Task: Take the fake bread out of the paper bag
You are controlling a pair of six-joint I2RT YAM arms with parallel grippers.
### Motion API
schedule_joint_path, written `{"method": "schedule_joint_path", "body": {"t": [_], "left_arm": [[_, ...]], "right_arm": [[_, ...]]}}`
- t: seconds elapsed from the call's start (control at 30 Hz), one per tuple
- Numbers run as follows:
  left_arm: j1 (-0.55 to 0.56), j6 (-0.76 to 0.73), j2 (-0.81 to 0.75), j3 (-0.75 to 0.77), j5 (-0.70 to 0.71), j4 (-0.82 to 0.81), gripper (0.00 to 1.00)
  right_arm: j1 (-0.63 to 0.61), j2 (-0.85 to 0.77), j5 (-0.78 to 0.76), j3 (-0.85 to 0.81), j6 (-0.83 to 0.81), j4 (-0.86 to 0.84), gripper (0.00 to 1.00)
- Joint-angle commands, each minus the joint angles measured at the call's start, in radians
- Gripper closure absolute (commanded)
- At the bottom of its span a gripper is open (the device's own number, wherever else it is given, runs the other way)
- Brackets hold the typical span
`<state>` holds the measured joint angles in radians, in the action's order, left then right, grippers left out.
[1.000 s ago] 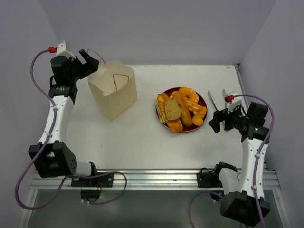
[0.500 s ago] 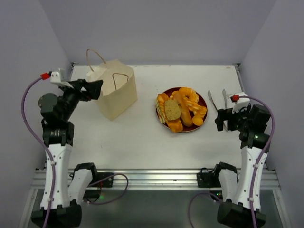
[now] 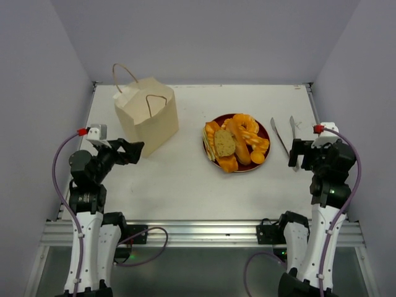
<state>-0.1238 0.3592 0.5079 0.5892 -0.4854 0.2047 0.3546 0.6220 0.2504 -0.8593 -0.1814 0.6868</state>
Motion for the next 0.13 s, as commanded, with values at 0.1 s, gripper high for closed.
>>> {"method": "schedule_joint_path", "body": {"t": [0.1], "left_arm": [[-0.004, -0.077, -0.048, -0.043, 0.008, 0.033, 0.0]], "right_arm": [[0.004, 0.004, -0.046, 0.017, 0.025, -0.052, 0.01]]}}
